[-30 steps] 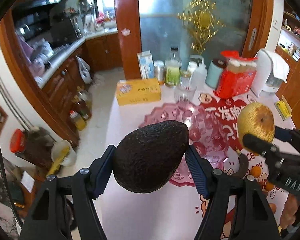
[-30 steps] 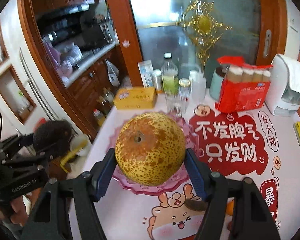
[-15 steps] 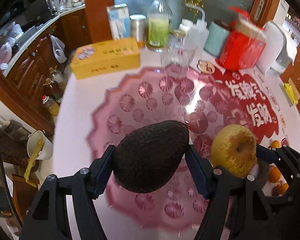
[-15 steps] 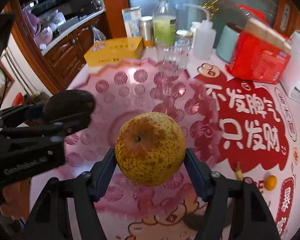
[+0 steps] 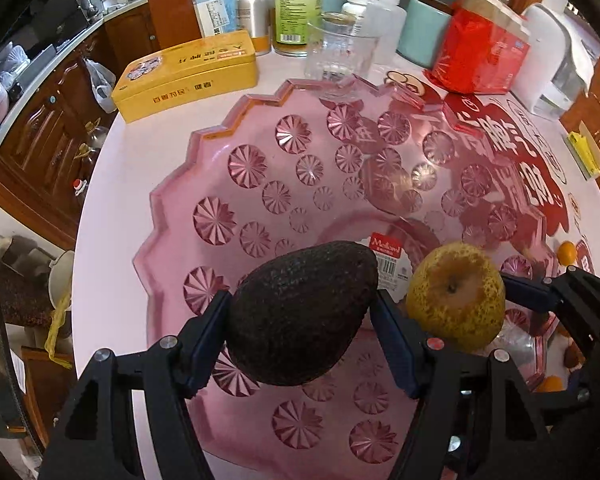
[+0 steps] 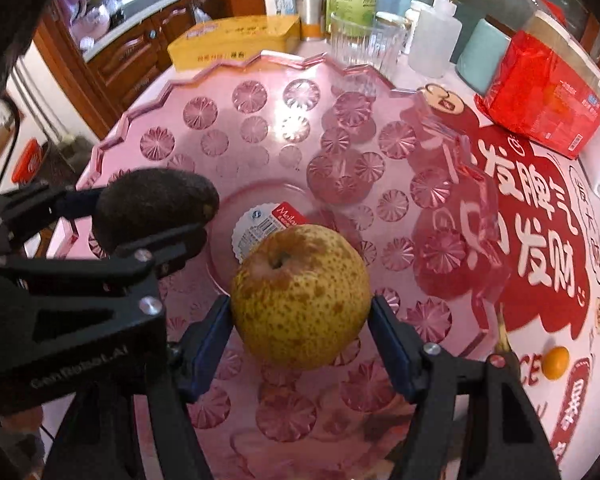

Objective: Organize fruits
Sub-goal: 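Lower the avocado and pear into the bowl and open both tools, then grasp the orange with the left tool while the right tool grasps the red apple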

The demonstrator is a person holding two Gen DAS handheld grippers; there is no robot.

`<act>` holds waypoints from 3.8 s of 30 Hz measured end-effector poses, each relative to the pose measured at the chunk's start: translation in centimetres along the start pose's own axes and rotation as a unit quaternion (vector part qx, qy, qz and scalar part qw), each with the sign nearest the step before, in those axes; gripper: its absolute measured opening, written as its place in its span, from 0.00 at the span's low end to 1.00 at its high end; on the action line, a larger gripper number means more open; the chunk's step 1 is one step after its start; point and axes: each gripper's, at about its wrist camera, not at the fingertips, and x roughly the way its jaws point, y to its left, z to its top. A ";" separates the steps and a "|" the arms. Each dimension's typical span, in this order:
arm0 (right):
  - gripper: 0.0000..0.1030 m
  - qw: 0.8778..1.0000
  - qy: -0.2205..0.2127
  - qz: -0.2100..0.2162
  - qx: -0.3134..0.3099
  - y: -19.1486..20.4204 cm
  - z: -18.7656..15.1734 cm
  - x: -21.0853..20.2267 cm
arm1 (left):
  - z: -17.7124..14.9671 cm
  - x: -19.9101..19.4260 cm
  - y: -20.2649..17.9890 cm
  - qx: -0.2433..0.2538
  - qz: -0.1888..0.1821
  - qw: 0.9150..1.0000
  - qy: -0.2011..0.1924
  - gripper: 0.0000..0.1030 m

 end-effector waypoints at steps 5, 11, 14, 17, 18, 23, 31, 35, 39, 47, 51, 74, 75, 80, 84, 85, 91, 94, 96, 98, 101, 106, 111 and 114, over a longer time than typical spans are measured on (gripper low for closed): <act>0.68 1.000 0.002 -0.002 -0.005 0.0 -1.8 -0.7 | -1.7 -0.9 -1.4 0.018 0.008 1.000 0.006 0.68; 0.70 0.999 -0.004 0.024 0.024 -0.4 -2.5 -0.6 | -2.2 -2.6 -2.5 0.030 0.014 0.999 -0.013 0.89; 0.71 0.999 -0.033 0.008 0.018 -0.1 -2.4 -2.0 | -1.9 -4.4 -2.7 0.036 0.009 0.999 -0.032 0.93; 0.71 0.998 -0.057 -0.003 0.008 0.2 -2.4 -3.8 | -1.7 -5.9 -2.7 0.032 0.011 0.999 -0.037 0.93; 0.71 0.998 -0.063 -0.003 0.006 0.3 -2.5 -4.5 | -1.7 -6.6 -2.6 0.026 0.009 0.999 -0.041 0.93; 0.71 0.996 -0.088 0.006 0.007 0.6 -3.4 -7.7 | -2.1 -10.3 -2.3 0.001 0.000 0.997 -0.073 0.93; 0.71 0.994 -0.108 0.016 0.016 0.7 -6.3 -11.9 | -4.3 -16.6 -2.4 -0.032 -0.009 0.990 -0.134 0.93; 0.71 0.992 -0.117 0.018 0.038 0.0 -8.2 -14.1 | -6.0 -19.3 -2.6 -0.042 -0.010 0.987 -0.153 0.93; 0.71 0.990 -0.130 0.032 0.054 -0.9 -10.3 -16.5 | -7.8 -21.7 -3.3 -0.040 -0.023 0.986 -0.161 0.93; 0.81 0.982 -0.166 0.069 0.062 -2.9 -14.1 -21.4 | -10.7 -25.5 -6.2 -0.055 -0.034 0.984 -0.164 0.93; 0.85 0.977 -0.189 0.077 0.062 -5.1 -16.1 -23.9 | -11.9 -26.7 -8.9 -0.060 -0.026 0.983 -0.171 0.93; 0.85 0.977 -0.202 0.061 0.009 -24.3 -25.1 -25.6 | -16.7 -21.8 -29.0 -0.108 0.027 0.984 -0.137 0.93; 0.85 0.980 -0.190 0.063 0.016 -25.3 -25.2 -24.7 | -16.9 -21.2 -29.1 -0.108 0.027 0.985 -0.132 0.93; 0.85 0.985 -0.159 0.070 0.023 -27.5 -26.0 -21.7 | -18.3 -18.1 -30.4 -0.105 0.027 0.989 -0.102 0.93; 0.85 0.986 -0.144 0.081 -0.003 -27.3 -26.4 -20.0 | -20.1 -15.3 -30.9 -0.093 0.027 0.993 -0.071 0.93; 0.85 0.986 -0.140 0.084 -0.014 -27.0 -26.5 -19.5 | -20.7 -14.4 -31.1 -0.089 0.029 0.994 -0.058 0.93; 0.85 0.984 -0.122 0.108 -0.074 -24.7 -27.4 -17.9 | -23.3 -11.7 -31.9 -0.065 0.026 0.997 -0.020 0.87; 0.85 0.981 -0.117 0.112 -0.104 -23.4 -27.9 -17.3 | -24.0 -11.0 -32.1 -0.059 0.025 0.998 -0.012 0.80; 0.85 0.979 -0.114 0.117 -0.122 -22.5 -28.2 -16.8 | -24.3 -10.6 -32.0 -0.063 0.018 0.998 -0.007 0.75; 0.85 0.977 -0.111 0.124 -0.136 -21.9 -28.3 -16.3 | -24.5 -10.1 -31.9 -0.067 0.011 0.998 -0.001 0.71; 0.84 0.974 -0.094 0.134 -0.156 -20.8 -28.6 -15.0 | -24.9 -9.5 -31.7 -0.071 0.004 0.997 0.007 0.68; 0.79 0.970 -0.071 0.145 -0.180 -19.7 -29.4 -13.1 | -25.6 -8.8 -31.6 -0.072 -0.006 0.997 0.016 0.66; 0.72 0.970 -0.056 0.152 -0.183 -19.0 -29.5 -11.5 | -25.8 -8.5 -31.2 -0.080 -0.008 0.997 0.018 0.66; 0.58 0.966 -0.046 0.172 -0.187 -18.5 -29.7 -10.6 | -25.6 -8.3 -31.1 -0.086 -0.014 0.996 0.018 0.66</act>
